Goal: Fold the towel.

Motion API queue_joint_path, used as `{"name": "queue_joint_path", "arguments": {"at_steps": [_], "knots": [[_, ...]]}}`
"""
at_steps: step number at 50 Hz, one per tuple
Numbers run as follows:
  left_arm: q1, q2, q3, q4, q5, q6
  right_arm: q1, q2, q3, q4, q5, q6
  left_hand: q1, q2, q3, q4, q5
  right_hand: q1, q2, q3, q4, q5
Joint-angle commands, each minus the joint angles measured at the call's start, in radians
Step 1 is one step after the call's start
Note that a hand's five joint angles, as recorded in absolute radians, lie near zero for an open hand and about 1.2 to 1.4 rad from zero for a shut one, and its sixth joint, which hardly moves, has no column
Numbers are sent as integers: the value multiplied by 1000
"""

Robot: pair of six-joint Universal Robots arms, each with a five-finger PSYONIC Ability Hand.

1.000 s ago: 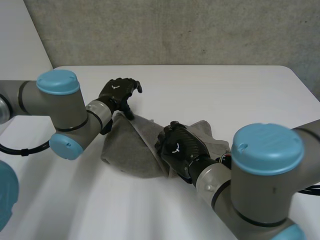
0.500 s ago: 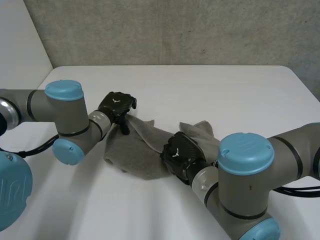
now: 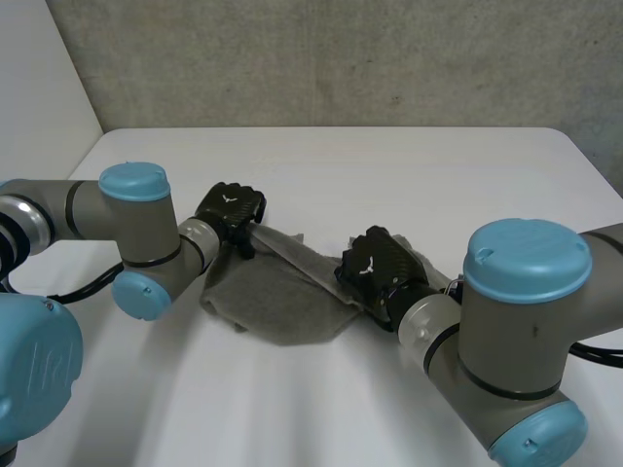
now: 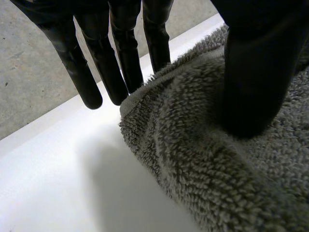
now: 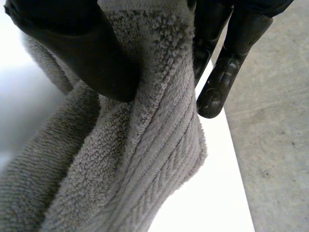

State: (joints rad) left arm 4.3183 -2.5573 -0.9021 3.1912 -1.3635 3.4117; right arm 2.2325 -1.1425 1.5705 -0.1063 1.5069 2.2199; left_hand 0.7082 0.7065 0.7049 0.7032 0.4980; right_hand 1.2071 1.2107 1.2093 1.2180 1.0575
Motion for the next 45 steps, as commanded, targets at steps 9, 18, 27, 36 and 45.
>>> {"name": "queue_joint_path", "arguments": {"at_steps": [9,18,27,36,45], "knots": [[0,0,22,-2,-3,-5,-60,-75,-24,57,-27,3,377,378,380,382,412,49,46,47,38,24],[0,86,6,-20,-3,-9,-125,-92,-108,241,-120,59,688,690,691,693,724,52,49,50,41,27],[0,141,138,1,0,-5,-195,-20,-417,361,-295,261,688,690,691,693,724,64,60,62,53,39],[-40,290,344,344,-250,-110,-289,-81,-703,-219,-170,890,688,690,691,693,724,172,169,170,162,148],[-32,450,45,539,-261,-189,-373,-99,-564,-175,-359,859,688,690,691,693,724,189,186,187,178,164]]}}
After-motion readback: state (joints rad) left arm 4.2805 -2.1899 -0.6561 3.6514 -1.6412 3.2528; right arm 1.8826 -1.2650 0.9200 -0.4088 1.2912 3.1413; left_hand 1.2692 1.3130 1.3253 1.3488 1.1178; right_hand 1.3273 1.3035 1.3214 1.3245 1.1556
